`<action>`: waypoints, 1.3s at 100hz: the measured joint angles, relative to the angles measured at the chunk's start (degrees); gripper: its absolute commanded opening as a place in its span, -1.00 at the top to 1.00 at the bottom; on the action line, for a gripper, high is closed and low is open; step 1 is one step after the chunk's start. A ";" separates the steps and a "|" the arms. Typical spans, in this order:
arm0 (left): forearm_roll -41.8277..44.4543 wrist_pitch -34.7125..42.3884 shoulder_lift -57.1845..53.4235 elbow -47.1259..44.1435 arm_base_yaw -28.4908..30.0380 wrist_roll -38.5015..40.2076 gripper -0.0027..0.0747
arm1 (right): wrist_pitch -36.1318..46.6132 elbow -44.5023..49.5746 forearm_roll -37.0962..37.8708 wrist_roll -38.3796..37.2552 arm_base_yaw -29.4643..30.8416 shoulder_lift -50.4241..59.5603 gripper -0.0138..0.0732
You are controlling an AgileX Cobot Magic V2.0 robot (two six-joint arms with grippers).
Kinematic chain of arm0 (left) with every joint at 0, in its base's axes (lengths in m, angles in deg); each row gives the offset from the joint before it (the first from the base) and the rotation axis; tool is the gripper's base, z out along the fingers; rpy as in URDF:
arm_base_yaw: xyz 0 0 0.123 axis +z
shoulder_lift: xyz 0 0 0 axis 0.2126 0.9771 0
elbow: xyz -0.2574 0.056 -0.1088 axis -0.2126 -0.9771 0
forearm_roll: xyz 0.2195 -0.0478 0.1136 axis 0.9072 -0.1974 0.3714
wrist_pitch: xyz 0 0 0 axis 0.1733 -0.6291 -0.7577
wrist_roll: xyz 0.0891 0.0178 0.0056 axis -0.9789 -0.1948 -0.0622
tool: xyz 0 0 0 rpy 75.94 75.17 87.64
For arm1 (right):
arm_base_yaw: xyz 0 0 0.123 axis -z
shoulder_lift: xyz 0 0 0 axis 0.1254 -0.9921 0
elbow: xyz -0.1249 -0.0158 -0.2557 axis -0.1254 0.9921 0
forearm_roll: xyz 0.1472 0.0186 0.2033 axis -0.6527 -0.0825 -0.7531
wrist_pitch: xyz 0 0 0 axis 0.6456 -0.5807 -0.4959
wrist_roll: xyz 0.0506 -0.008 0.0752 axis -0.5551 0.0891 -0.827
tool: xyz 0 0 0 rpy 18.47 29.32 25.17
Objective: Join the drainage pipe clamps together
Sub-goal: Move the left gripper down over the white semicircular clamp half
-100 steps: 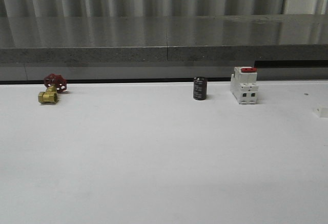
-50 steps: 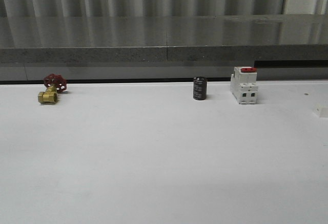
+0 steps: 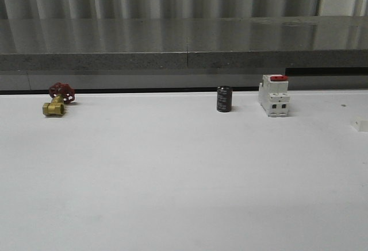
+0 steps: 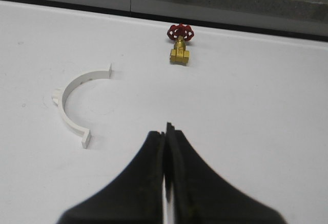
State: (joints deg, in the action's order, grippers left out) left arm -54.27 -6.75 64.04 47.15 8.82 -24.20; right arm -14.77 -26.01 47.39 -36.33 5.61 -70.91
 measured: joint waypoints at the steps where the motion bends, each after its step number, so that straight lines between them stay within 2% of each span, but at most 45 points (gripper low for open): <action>1: 0.00 0.00 0.12 0.00 0.00 0.00 0.98 | 0.00 0.00 0.00 0.00 0.00 0.00 0.84; 14: 0.00 -0.23 1.42 0.00 0.00 0.00 0.95 | 0.00 0.00 0.00 0.00 0.00 0.00 0.84; 21: 0.00 -0.23 1.41 0.00 0.00 0.00 0.78 | 0.00 0.00 0.00 0.00 0.00 0.00 0.84; 28: 0.00 -0.23 1.41 0.00 0.00 -0.15 0.48 | 0.00 0.00 0.00 0.00 0.00 0.00 0.84; 40: 0.00 -0.47 1.41 0.00 0.00 -0.95 -0.21 | 0.00 0.00 0.00 0.00 0.00 0.00 0.84; 47: 0.00 -0.49 1.41 0.00 0.00 -1.19 -0.41 | 0.00 0.00 0.00 0.00 0.00 0.00 0.84; 83: 0.39 0.05 5.44 2.47 0.23 -1.28 -0.43 | 0.00 0.00 0.00 0.00 0.00 0.00 0.84; 102: 0.72 -2.35 18.50 11.32 3.35 -1.41 -0.43 | 0.00 0.00 0.00 0.00 0.00 0.00 0.84; 130: 0.83 -5.33 40.10 23.49 8.76 -8.69 -0.43 | 0.00 0.00 0.00 0.00 0.00 0.00 0.84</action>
State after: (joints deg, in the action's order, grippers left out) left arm -53.44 -12.08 104.14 70.63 17.57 -32.89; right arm -14.77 -26.01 47.39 -36.33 5.61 -70.91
